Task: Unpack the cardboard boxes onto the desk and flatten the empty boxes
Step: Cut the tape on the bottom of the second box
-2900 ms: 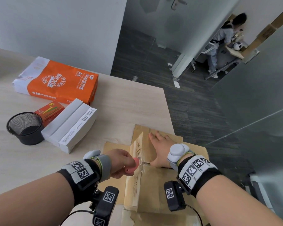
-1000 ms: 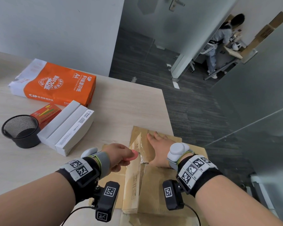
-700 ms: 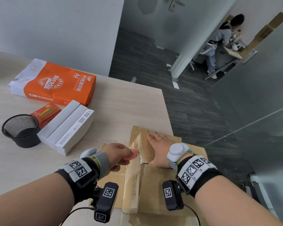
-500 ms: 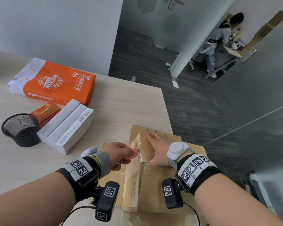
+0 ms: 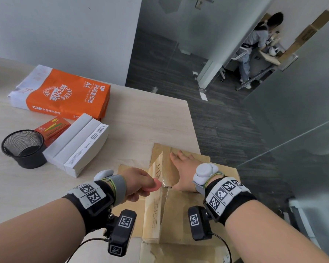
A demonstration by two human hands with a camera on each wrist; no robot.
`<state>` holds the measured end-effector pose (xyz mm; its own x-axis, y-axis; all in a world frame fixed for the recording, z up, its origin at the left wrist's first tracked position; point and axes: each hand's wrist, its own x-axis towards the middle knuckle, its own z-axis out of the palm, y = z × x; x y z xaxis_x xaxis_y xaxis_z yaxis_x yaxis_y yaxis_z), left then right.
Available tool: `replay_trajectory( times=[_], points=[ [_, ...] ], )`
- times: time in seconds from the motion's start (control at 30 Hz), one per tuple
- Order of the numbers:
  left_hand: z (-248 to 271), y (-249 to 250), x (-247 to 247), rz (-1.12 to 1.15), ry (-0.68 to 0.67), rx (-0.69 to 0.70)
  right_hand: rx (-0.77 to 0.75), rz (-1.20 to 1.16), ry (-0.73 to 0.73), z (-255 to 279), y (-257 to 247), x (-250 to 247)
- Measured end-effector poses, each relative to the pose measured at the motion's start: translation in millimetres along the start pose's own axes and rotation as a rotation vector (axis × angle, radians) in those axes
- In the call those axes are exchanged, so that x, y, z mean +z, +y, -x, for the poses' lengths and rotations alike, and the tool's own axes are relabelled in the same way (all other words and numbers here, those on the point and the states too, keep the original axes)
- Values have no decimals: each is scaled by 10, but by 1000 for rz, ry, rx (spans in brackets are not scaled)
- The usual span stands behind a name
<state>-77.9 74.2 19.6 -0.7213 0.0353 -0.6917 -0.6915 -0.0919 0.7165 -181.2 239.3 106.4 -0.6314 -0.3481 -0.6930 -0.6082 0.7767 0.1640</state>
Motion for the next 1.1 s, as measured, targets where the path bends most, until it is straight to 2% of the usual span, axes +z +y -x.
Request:
replay_trajectory(
  times=[0.1, 0.2, 0.33, 0.47, 0.6, 0.73, 0.97, 1.1],
  points=[
    [-3, -53, -14, -98, -61, -14, -9, -13, -6, 21, 15, -25],
    [28, -86, -51, -118, -39, 6, -21, -18, -1, 33, 26, -26],
    [1, -210, -282, -117, 87, 14, -24, 4, 16, 13, 18, -2],
    [-42, -479, -619, -349, 223, -51, -31, 14, 39, 4, 37, 22],
    [-129, -774, -880, -628, 457, -123, -38, 20, 53, -24, 51, 38],
    [-58, -854, -938, -787, 481, -110, -41, 26, 68, -41, 51, 51],
    [-44, -858, -935, -771, 521, -113, -49, -33, 106, -49, 72, 109],
    [-15, -710, -787, -742, 549, 96, -75, -211, 165, 71, 164, 88]
  ],
)
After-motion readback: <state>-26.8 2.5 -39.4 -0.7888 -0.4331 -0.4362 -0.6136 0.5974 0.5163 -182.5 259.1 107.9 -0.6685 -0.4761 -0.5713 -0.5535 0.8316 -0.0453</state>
